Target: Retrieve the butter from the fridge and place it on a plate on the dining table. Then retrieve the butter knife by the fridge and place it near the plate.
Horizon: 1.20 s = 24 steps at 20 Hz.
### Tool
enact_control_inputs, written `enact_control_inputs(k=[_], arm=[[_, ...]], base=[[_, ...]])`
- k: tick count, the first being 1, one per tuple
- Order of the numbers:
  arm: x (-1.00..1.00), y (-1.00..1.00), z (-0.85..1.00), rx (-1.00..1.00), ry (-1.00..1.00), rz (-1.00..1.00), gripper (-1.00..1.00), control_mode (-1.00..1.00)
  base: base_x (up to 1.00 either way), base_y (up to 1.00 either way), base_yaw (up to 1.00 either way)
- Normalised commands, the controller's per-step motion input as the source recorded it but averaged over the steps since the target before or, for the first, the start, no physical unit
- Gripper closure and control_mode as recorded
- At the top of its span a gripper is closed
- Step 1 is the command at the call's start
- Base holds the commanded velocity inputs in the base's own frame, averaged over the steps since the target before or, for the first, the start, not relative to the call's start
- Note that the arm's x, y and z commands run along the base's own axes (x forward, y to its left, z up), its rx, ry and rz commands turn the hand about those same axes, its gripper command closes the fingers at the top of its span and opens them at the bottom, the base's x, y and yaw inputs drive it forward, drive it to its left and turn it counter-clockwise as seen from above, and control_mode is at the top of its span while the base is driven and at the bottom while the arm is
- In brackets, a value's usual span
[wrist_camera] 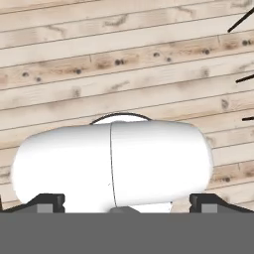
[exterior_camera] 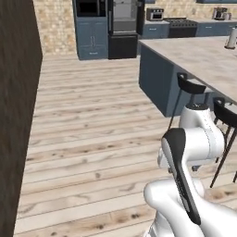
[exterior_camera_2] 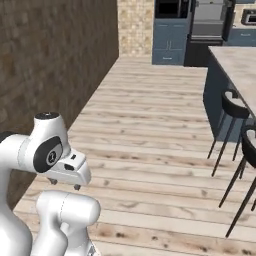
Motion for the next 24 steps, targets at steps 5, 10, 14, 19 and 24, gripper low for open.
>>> enact_control_inputs(k=[5, 10, 14, 19, 24], arm=[[0.00, 0.00, 0.00, 0.00, 0.00, 0.00, -1.00, 1.00], [0.00, 0.00, 0.00, 0.00, 0.00, 0.00, -1.00, 1.00], [0.00, 0.00, 0.00, 0.00, 0.00, 0.00, -1.00, 1.00], [0.00, 0.00, 0.00, 0.00, 0.00, 0.00, -1.00, 1.00], [0.00, 0.00, 0.00, 0.00, 0.00, 0.00, -1.00, 1.00]], base=[[1.00, 0.56, -0.26], [1.00, 0.56, -0.26], [1.00, 0.61, -0.27], [1.00, 0.66, -0.28], [1.00, 0.78, -0.31]])
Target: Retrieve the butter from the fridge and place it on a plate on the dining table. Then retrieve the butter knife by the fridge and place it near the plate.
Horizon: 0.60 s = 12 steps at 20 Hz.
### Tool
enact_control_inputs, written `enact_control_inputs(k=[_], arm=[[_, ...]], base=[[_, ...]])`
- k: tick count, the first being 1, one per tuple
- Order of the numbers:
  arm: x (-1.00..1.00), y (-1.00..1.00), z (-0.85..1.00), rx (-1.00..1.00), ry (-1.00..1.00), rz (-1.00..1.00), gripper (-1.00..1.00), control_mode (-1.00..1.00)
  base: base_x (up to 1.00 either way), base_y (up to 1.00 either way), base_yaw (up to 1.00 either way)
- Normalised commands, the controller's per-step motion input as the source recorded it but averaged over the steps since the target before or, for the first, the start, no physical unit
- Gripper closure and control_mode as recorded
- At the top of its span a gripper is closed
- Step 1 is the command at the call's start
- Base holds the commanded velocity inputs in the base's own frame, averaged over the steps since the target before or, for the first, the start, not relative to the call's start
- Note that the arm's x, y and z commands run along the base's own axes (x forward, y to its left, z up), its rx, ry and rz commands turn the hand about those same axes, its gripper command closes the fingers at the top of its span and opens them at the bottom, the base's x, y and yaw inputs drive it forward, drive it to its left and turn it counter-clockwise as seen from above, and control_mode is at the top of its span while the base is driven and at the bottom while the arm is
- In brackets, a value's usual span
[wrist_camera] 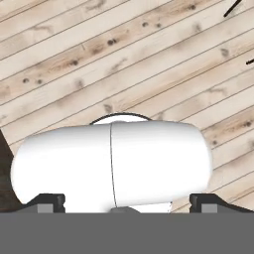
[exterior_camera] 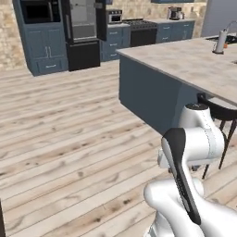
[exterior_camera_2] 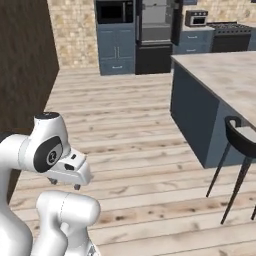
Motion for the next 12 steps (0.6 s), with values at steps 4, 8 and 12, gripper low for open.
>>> enact_control_inputs(k=[4, 8, 12], arm=[[0.00, 0.00, 0.00, 0.00, 0.00, 0.00, -1.00, 1.00], [0.00, 0.00, 0.00, 0.00, 0.00, 0.00, -1.00, 1.00], [0.00, 0.00, 0.00, 0.00, 0.00, 0.00, -1.00, 1.00]], base=[[1.00, 0.82, -0.32], [1.00, 0.91, -0.34], [1.00, 0.96, -0.35]])
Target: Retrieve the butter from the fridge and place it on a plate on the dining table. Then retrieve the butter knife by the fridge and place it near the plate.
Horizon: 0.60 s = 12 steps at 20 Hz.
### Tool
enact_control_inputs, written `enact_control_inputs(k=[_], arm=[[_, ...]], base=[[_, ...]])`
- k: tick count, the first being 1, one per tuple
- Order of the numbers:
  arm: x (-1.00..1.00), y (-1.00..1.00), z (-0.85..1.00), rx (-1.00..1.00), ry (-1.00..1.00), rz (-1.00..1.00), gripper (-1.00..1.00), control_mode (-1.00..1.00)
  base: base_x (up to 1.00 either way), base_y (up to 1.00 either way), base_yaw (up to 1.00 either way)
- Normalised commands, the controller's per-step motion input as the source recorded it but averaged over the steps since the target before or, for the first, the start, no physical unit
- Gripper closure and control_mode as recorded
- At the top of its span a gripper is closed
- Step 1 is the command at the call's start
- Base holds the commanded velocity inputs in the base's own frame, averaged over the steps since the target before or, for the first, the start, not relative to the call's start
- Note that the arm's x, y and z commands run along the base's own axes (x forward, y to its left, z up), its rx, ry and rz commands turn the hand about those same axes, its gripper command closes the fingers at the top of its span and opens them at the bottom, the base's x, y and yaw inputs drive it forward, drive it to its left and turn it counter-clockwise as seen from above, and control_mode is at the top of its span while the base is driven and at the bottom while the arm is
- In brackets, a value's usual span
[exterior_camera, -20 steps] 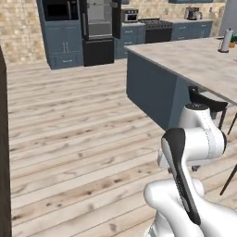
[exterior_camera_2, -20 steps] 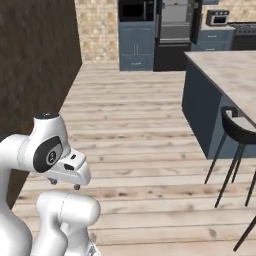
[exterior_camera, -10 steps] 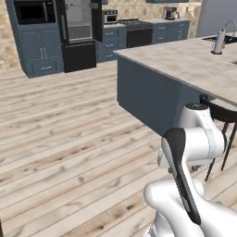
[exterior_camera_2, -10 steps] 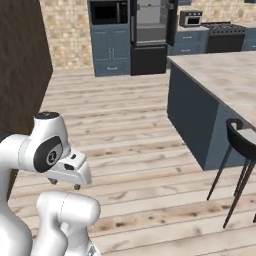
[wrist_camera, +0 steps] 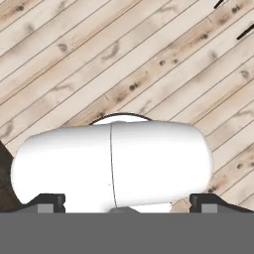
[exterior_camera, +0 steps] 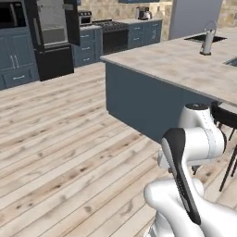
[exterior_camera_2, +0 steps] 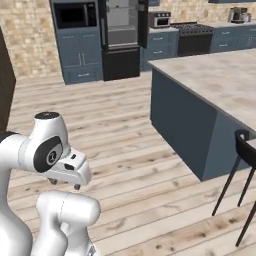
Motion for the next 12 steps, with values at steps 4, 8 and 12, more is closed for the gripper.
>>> enact_control_inputs(k=[4, 8, 12], arm=[[0.00, 0.00, 0.00, 0.00, 0.00, 0.00, -1.00, 1.00], [0.00, 0.00, 0.00, 0.00, 0.00, 0.00, -1.00, 1.00], [0.00, 0.00, 0.00, 0.00, 0.00, 0.00, -1.00, 1.00]], base=[[1.00, 1.00, -0.31], [1.00, 1.00, -0.29], [1.00, 1.00, -0.24]])
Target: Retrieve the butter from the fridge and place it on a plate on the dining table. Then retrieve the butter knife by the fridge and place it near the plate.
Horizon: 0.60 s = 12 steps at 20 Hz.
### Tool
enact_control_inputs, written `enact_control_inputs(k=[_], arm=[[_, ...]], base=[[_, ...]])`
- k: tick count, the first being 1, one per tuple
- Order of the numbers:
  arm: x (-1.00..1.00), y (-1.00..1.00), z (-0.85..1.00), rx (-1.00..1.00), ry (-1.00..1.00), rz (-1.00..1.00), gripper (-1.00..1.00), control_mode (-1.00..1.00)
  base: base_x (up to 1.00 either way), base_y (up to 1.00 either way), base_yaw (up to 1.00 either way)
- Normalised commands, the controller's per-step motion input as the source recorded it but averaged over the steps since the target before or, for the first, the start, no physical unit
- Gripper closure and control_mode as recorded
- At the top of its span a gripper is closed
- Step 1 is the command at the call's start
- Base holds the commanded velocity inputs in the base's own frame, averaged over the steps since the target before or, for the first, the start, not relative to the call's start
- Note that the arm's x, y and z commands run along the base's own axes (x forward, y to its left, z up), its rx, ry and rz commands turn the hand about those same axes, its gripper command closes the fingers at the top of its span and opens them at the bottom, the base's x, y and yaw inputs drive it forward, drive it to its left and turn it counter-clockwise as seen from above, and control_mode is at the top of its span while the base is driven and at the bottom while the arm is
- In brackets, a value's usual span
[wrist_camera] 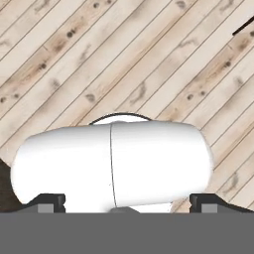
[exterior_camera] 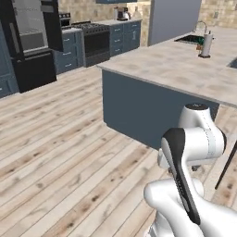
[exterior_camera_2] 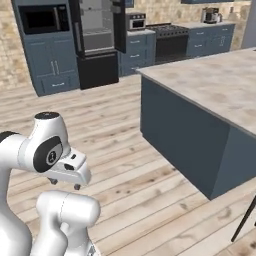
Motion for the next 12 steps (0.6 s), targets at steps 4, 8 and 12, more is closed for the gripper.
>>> enact_control_inputs(k=[4, 8, 12], arm=[[0.00, 0.00, 0.00, 0.00, 0.00, 0.00, -1.00, 1.00], [0.00, 0.00, 0.00, 0.00, 0.00, 0.00, -1.00, 1.00], [0.00, 0.00, 0.00, 0.00, 0.00, 0.00, -1.00, 1.00]], base=[[1.00, 1.00, -0.24], [1.00, 1.00, -0.24], [1.00, 1.00, -0.23]])
